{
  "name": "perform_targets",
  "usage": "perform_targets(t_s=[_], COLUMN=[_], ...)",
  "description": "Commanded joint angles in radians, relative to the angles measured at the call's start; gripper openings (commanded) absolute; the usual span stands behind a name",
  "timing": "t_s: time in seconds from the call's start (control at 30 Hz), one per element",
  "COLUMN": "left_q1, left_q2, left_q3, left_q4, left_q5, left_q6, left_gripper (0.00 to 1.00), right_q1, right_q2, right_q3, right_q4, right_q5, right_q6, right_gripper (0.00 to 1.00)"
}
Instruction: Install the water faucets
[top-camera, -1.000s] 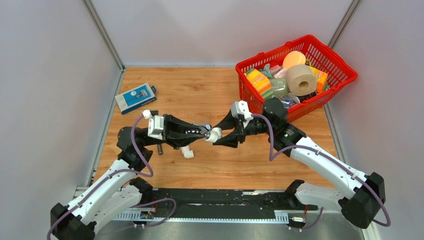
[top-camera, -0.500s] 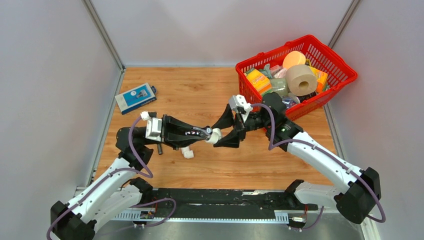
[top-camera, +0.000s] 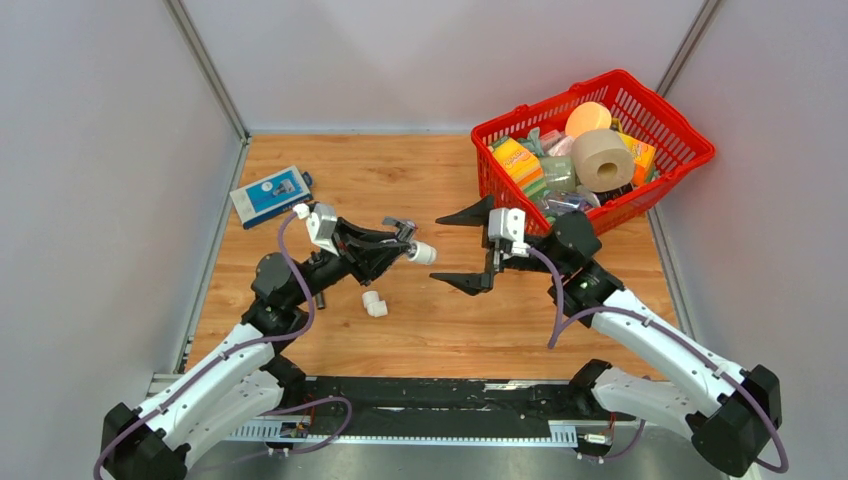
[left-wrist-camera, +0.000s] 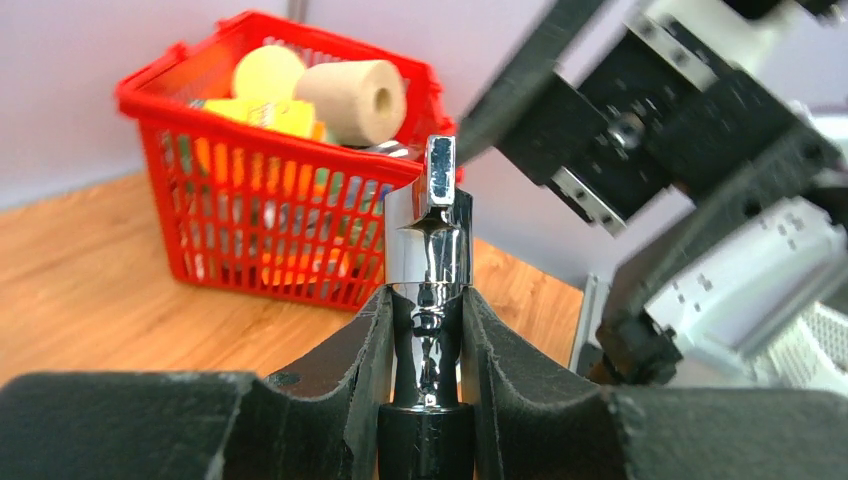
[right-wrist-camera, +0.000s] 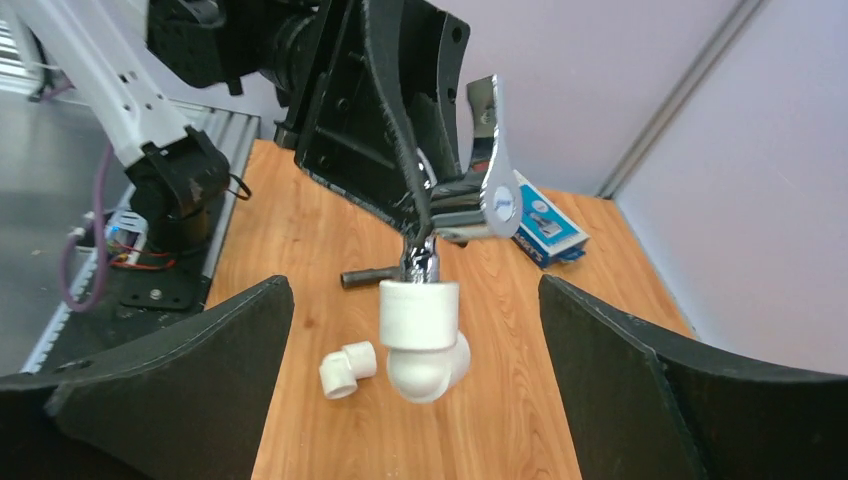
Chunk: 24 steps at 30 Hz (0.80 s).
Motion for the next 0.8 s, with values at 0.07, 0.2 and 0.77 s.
perform_targets(t_s=[0.07,0.2,0.77], left_q1=[-0.003,-0.003,-0.003], left_q2=[-0.039,-0.036,0.015], left_q3=[0.013,-0.014,-0.007], left_q4=[-0.034,0.043,0.146], left_q5=[-0.298,-0.289,-0.225], left_q6=[-0.241,-0.333,-0.421], left_gripper=[0.00,0.00,0.00], right_q1=[0.009,0.011,0.011], right_q2=[-0.040,-0.008,0.189], right_q3=[-0.159,-0.228,-0.236], right_q4=[0.281,0.435,0.749], right_q5=[0.135,0.179,0.089], right_q6=[-0.072,-0.013,0.193], right_gripper=[0.99,0.97,0.84])
